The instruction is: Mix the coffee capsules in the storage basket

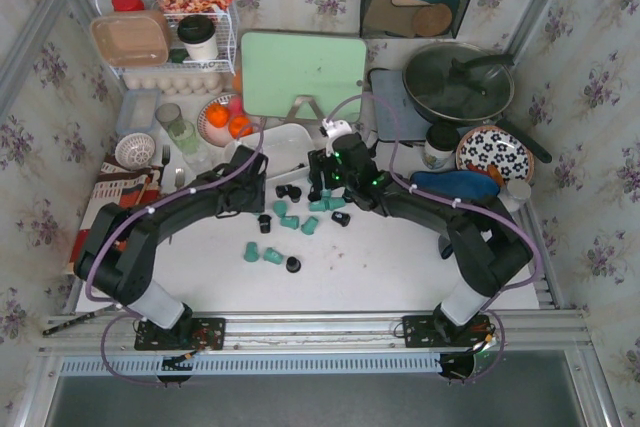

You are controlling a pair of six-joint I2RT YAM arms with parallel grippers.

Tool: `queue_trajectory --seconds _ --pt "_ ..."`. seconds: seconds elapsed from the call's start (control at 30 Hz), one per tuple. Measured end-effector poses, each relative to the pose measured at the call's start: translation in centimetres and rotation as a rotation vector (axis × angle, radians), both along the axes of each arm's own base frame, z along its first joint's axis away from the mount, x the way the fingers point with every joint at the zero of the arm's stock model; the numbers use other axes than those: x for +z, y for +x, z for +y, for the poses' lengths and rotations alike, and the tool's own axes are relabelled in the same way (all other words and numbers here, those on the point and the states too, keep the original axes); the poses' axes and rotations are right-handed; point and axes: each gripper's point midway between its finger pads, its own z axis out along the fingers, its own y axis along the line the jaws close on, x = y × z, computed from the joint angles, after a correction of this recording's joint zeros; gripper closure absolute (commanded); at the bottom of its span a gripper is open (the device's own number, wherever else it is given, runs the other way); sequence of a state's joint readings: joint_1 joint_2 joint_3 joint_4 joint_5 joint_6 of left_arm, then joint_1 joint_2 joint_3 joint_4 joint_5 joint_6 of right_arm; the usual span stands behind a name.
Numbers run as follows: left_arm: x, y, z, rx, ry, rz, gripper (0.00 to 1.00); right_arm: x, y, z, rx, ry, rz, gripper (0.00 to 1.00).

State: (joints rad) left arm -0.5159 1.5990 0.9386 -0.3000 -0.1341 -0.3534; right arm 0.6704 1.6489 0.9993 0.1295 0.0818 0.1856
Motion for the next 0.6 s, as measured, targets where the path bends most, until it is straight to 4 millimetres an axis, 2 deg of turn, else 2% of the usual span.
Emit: queue_trajectory --seconds 0.17,0.33,0.47,0.6 --pt "1.9 -0.6 -0.2 -0.011 -0.012 -0.051 0.78 0.2 -0.5 -0.6 -0.016 0.009 0.002 0.27" --pt "6.1 -0.6 0.1 -0.003 -0.066 -0.191 0.74 0.2 -1.2 -1.3 -0.027 0.006 0.002 0.27" --pt "8.2 0.8 0.6 0.039 -0.059 -0.292 0.72 -0.5 -1.7 -1.7 -0.027 0.003 0.015 0.28" --pt "9.7 4.5 0.8 0.068 0.007 -0.359 0.72 -1.7 -2.0 -0.8 -0.008 0.018 0.039 0.29"
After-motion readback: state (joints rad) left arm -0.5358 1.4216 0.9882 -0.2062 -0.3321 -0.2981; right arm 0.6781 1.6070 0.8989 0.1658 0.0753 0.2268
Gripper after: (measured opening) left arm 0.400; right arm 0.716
